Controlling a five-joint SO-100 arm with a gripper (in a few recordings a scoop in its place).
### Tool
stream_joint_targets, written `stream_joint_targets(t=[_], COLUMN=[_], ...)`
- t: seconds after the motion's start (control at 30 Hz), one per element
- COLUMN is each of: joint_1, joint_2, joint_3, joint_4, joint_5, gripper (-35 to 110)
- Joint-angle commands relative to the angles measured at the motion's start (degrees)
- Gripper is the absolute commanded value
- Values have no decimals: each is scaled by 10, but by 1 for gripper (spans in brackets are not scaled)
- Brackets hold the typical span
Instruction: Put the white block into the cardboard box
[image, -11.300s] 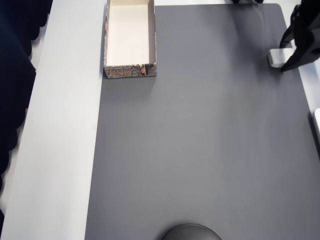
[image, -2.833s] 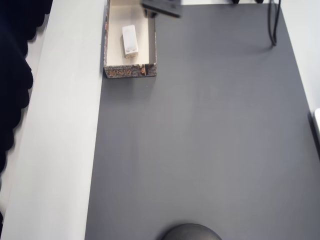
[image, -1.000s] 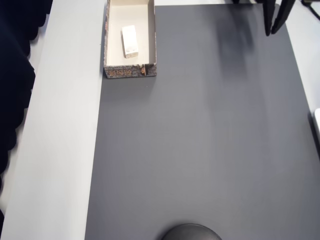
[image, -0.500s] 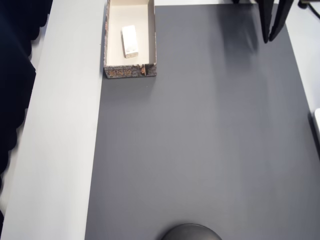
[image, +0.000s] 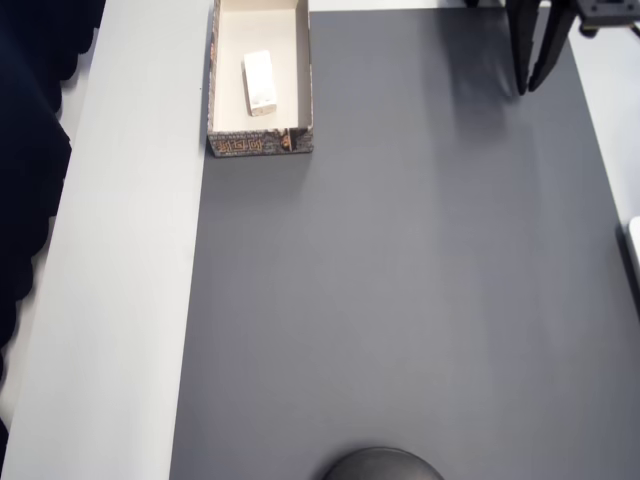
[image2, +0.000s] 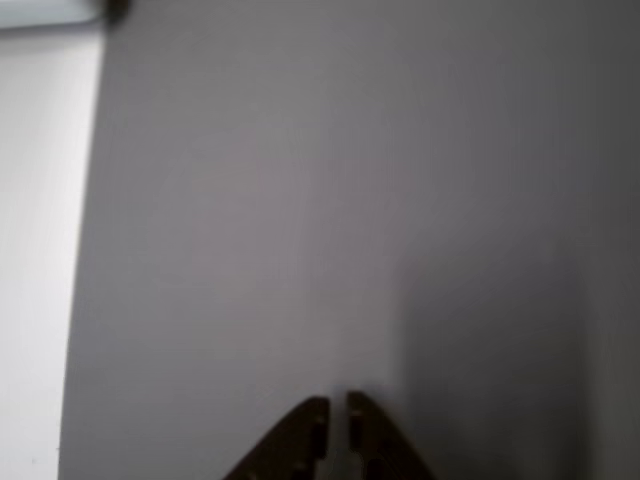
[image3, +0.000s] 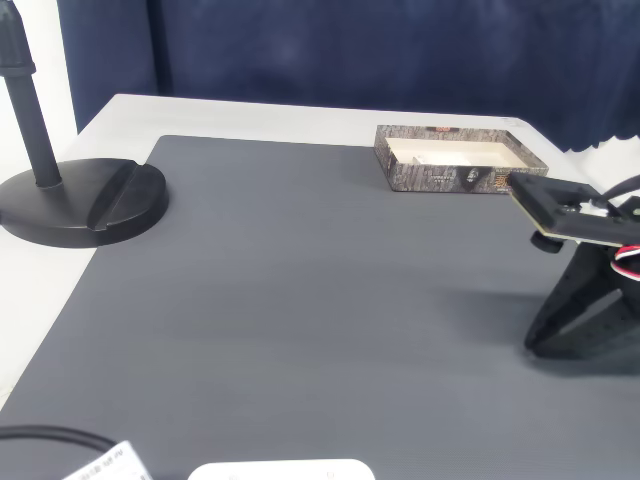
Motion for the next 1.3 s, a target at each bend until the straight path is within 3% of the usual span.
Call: stream_joint_targets(t=[0.0, 1.27], joint_1=[8, 33], joint_2=[20, 20], joint_3=[5, 17], joint_4=[5, 14], joint_5=[-9, -11], gripper=[-2, -2])
